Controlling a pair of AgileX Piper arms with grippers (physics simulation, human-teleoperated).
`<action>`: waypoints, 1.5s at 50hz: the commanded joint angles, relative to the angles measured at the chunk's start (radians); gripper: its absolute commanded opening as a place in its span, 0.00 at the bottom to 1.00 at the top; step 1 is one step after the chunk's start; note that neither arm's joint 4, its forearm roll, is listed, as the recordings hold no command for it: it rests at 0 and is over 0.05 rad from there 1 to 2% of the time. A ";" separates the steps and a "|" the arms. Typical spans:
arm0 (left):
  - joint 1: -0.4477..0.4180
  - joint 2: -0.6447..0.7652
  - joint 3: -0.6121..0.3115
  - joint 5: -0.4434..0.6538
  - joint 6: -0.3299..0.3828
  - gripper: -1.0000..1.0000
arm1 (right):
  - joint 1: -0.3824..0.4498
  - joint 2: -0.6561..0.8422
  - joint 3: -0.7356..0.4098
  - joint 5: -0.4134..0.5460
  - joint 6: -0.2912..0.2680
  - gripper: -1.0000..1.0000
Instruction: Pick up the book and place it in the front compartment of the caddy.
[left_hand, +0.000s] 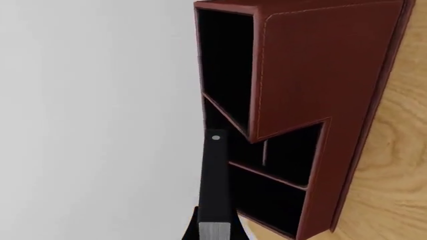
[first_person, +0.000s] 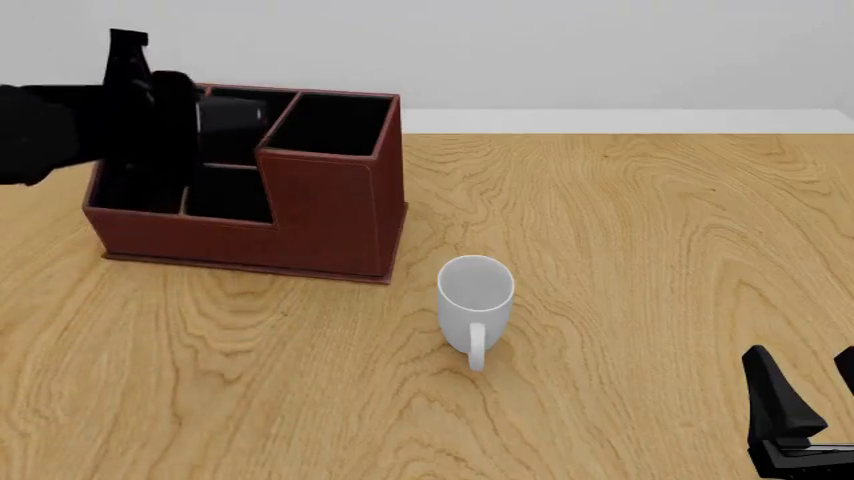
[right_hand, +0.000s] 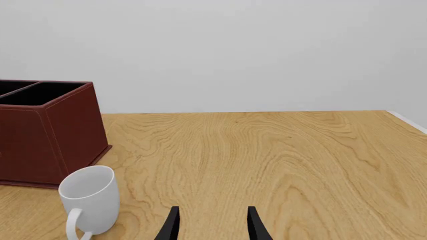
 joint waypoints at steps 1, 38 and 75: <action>0.013 0.040 -0.044 -0.056 0.011 0.00 | 0.000 0.000 0.000 0.000 0.000 1.00; 0.031 0.105 0.001 -0.092 0.008 0.00 | 0.000 -0.001 0.000 0.000 0.000 1.00; 0.025 0.263 -0.053 -0.135 0.007 0.00 | 0.000 0.000 0.000 0.000 0.000 1.00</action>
